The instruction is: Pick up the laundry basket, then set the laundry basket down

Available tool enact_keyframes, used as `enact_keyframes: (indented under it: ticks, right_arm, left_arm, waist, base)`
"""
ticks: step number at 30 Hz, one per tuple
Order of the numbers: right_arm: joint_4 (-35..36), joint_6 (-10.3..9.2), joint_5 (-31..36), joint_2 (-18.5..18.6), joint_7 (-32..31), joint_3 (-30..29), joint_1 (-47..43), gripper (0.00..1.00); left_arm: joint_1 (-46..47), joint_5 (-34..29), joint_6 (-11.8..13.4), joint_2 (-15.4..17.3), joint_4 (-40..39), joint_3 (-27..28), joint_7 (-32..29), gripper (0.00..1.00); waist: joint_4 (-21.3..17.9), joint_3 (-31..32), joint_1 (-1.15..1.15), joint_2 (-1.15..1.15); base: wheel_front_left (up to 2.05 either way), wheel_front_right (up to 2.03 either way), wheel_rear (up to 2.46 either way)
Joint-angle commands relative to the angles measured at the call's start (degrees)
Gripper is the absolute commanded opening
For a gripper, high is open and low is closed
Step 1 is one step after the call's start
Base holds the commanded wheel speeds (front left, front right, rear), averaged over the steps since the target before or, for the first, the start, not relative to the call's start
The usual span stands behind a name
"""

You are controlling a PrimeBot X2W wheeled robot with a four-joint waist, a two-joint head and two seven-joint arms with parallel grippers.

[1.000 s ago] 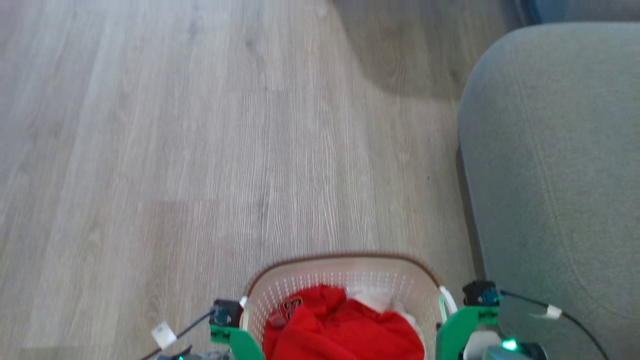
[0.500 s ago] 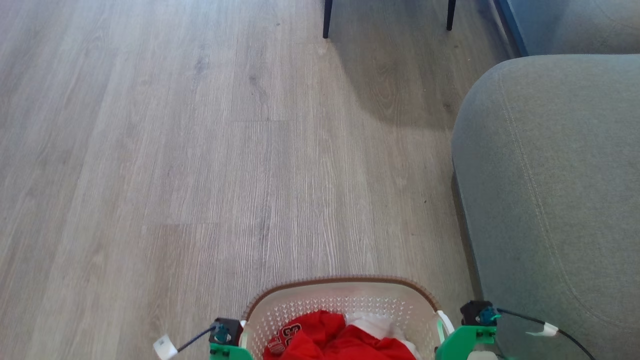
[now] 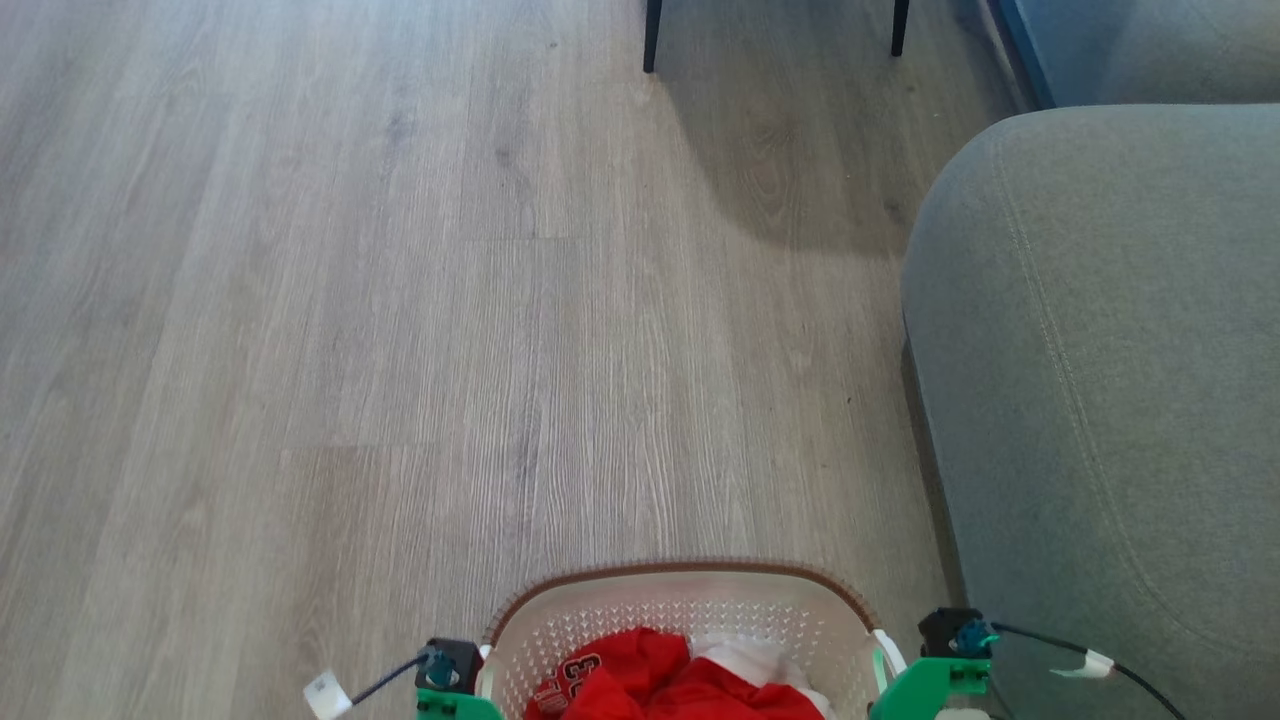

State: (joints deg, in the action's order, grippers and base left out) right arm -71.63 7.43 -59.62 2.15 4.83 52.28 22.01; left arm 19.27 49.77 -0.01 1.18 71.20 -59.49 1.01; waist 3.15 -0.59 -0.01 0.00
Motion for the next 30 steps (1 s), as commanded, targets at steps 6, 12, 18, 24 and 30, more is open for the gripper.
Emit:
enact_keyframes:
  ticks: [6, 12, 18, 24, 30]
  right_arm:
    - [-0.1, 0.06, -1.7, 0.7, 1.7, 2.1, 3.3, 0.00]
    - [-0.4, 0.06, -2.7, 0.7, 2.5, 3.6, 5.0, 0.00]
    - [-0.8, 0.06, -3.1, 0.7, 3.9, 4.8, 8.5, 0.00]
    - [-1.2, 0.06, -3.1, 0.7, 5.3, 5.7, 13.2, 0.00]
    - [-1.6, 0.06, -2.7, 0.7, 6.8, 6.1, 19.0, 0.00]
  left_arm:
    - [3.0, 0.5, 0.2, 1.7, 0.6, 0.1, 0.5, 0.00]
    - [4.0, 1.1, 0.5, 1.7, 0.5, 0.0, 1.3, 0.00]
    - [6.7, 1.5, 0.8, 1.7, 0.5, 0.2, 3.2, 0.00]
    - [11.1, 1.6, 0.9, 1.7, 0.9, 0.5, 4.4, 0.00]
    - [16.6, 1.4, 1.2, 1.9, 1.5, 1.0, 5.6, 0.00]
  waist:
    - [-0.1, -0.4, 0.01, 0.00]
    - [-0.3, -2.1, 0.01, 0.00]
    - [-0.8, -5.5, 0.01, 0.00]
    - [-1.2, -10.5, 0.01, 0.00]
    - [-1.6, -17.1, 0.01, 0.00]
  base:
    - [0.00, 0.00, 0.00]
    - [0.00, 0.00, 0.00]
    - [0.00, 0.00, 0.00]
    - [0.00, 0.00, 0.00]
    - [0.00, 0.00, 0.00]
